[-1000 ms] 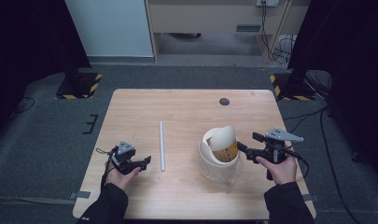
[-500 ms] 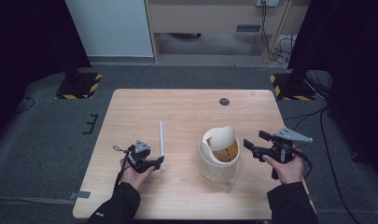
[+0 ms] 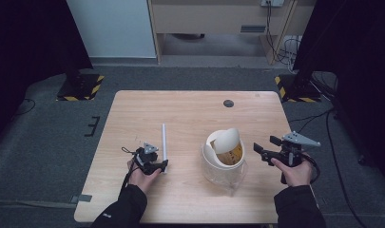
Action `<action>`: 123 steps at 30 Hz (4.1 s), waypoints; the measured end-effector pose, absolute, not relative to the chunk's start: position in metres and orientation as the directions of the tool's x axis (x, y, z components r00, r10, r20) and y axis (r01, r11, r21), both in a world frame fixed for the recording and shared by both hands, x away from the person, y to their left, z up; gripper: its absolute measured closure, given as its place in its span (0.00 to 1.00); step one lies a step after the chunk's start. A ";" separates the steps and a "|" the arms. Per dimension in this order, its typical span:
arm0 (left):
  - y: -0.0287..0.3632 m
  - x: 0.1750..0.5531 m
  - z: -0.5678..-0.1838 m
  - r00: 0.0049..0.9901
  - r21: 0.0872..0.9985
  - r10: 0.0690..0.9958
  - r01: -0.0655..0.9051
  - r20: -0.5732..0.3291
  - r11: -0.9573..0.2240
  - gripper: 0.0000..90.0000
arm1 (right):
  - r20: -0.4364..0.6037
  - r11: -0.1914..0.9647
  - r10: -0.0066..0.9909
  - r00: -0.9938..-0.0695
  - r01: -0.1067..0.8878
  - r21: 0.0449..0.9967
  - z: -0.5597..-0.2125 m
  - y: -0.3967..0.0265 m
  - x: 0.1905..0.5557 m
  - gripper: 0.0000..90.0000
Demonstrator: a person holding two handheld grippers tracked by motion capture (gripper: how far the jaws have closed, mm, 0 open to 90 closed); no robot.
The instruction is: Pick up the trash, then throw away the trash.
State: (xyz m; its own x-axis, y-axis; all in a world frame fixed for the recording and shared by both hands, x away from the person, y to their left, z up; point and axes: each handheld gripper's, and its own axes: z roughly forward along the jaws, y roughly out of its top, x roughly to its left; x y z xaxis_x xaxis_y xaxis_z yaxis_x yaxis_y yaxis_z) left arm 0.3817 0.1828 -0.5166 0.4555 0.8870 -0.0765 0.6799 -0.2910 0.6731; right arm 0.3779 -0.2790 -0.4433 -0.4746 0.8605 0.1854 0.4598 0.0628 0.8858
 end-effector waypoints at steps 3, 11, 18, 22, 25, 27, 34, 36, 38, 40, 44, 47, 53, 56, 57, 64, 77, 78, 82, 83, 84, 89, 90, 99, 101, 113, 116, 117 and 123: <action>0.185 0.382 -0.517 0.452 0.651 0.889 0.697 -0.073 -0.301 0.61 | 0.185 0.064 0.864 -0.468 0.466 0.882 -0.445 -0.281 0.378 0.20; 0.191 0.384 -0.516 0.434 0.624 0.898 0.721 -0.068 -0.301 0.72 | 0.177 0.074 0.866 -0.468 0.470 0.880 -0.447 -0.281 0.379 0.20; 0.193 0.384 -0.516 0.438 0.620 0.898 0.714 -0.034 -0.325 0.84 | 0.176 0.076 0.869 -0.463 0.476 0.876 -0.449 -0.282 0.379 0.20; 0.193 0.384 -0.516 0.441 0.621 0.897 0.709 -0.023 -0.333 0.87 | 0.176 0.076 0.870 -0.460 0.479 0.874 -0.450 -0.283 0.379 0.20; 0.193 0.384 -0.516 0.448 0.620 0.894 0.707 -0.021 -0.340 0.87 | 0.174 0.079 0.871 -0.459 0.481 0.873 -0.451 -0.283 0.379 0.20; 0.192 0.383 -0.515 0.450 0.627 0.893 0.702 -0.023 -0.338 0.87 | 0.176 0.077 0.871 -0.458 0.481 0.873 -0.451 -0.283 0.380 0.20; 0.192 0.381 -0.508 0.454 0.656 0.891 0.680 -0.026 -0.328 0.87 | 0.176 0.075 0.872 -0.457 0.480 0.874 -0.452 -0.284 0.380 0.20; 0.193 0.380 -0.505 0.453 0.670 0.891 0.670 -0.029 -0.319 0.87 | 0.175 0.077 0.872 -0.457 0.481 0.873 -0.452 -0.284 0.380 0.21; 0.194 0.380 -0.502 0.450 0.684 0.892 0.662 -0.036 -0.306 0.87 | 0.172 0.077 0.874 -0.455 0.479 0.874 -0.452 -0.285 0.380 0.21; 0.196 0.379 -0.498 0.447 0.697 0.894 0.652 -0.036 -0.298 0.87 | 0.172 0.074 0.875 -0.452 0.477 0.876 -0.452 -0.285 0.380 0.21; 0.199 0.378 -0.491 0.445 0.724 0.894 0.632 -0.048 -0.276 0.87 | 0.175 0.062 0.880 -0.442 0.470 0.880 -0.452 -0.288 0.380 0.22; 0.202 0.376 -0.483 0.445 0.753 0.895 0.603 -0.043 -0.263 0.88 | 0.165 0.064 0.884 -0.438 0.461 0.885 -0.451 -0.290 0.380 0.24; 0.208 0.367 -0.463 0.457 0.814 0.887 0.539 -0.068 -0.215 0.87 | 0.152 0.057 0.889 -0.432 0.434 0.899 -0.450 -0.291 0.379 0.25; 0.212 0.361 -0.453 0.465 0.845 0.882 0.502 -0.081 -0.186 0.87 | 0.146 0.055 0.892 -0.428 0.423 0.905 -0.448 -0.291 0.379 0.25; 0.213 0.360 -0.449 0.468 0.853 0.880 0.490 -0.081 -0.182 0.87 | 0.147 0.052 0.893 -0.426 0.421 0.906 -0.447 -0.291 0.378 0.25; 0.222 0.345 -0.421 0.475 0.918 0.876 0.379 -0.084 -0.117 0.87 | 0.154 0.018 0.897 -0.415 0.382 0.924 -0.435 -0.290 0.375 0.31; 0.220 0.327 -0.391 0.519 0.959 0.850 0.275 -0.087 -0.070 0.87 | 0.154 -0.009 0.879 -0.451 0.308 0.951 -0.408 -0.284 0.370 0.32; 0.217 0.324 -0.387 0.529 0.963 0.845 0.260 -0.082 -0.069 0.87 | 0.145 -0.003 0.875 -0.462 0.294 0.956 -0.404 -0.282 0.370 0.32; 0.212 0.320 -0.382 0.546 0.968 0.835 0.239 -0.069 -0.077 0.87 | 0.145 -0.010 0.868 -0.476 0.275 0.961 -0.398 -0.280 0.369 0.32; 0.210 0.319 -0.380 0.552 0.969 0.831 0.234 -0.065 -0.080 0.87 | 0.146 -0.012 0.865 -0.479 0.272 0.962 -0.395 -0.279 0.369 0.32; 0.207 0.316 -0.377 0.563 0.972 0.824 0.221 -0.062 -0.078 0.87 | 0.141 -0.013 0.860 -0.490 0.256 0.967 -0.388 -0.277 0.368 0.33; 0.199 0.312 -0.372 0.590 0.976 0.806 0.204 -0.056 -0.082 0.87 | 0.138 -0.022 0.840 -0.524 0.223 0.975 -0.370 -0.267 0.365 0.33; 0.199 0.312 -0.372 0.590 0.976 0.806 0.204 -0.056 -0.082 0.87 | 0.134 -0.015 0.835 -0.533 0.221 0.975 -0.366 -0.264 0.366 0.33; 0.188 0.309 -0.369 0.621 0.977 0.783 0.188 -0.042 -0.097 0.87 | 0.071 0.047 0.802 -0.593 0.181 0.982 -0.342 -0.238 0.371 0.35; 0.186 0.308 -0.368 0.626 0.978 0.779 0.185 -0.040 -0.098 0.87 | 0.085 0.035 0.788 -0.610 0.183 0.983 -0.338 -0.232 0.372 0.35; 0.161 0.301 -0.361 0.674 0.984 0.738 0.144 -0.020 -0.104 0.87 | 0.130 -0.021 0.710 -0.692 0.163 0.986 -0.325 -0.191 0.373 0.39; 0.152 0.300 -0.359 0.691 0.985 0.723 0.133 -0.013 -0.110 0.87 | 0.127 -0.020 0.695 -0.708 0.158 0.987 -0.322 -0.183 0.372 0.40; 0.152 0.300 -0.359 0.691 0.985 0.723 0.133 -0.013 -0.110 0.87 | 0.127 -0.020 0.695 -0.708 0.158 0.987 -0.322 -0.183 0.372 0.40; 0.136 0.294 -0.359 0.719 0.985 0.695 0.109 0.014 -0.133 0.87 | 0.145 -0.041 0.659 -0.738 0.157 0.987 -0.316 -0.172 0.370 0.43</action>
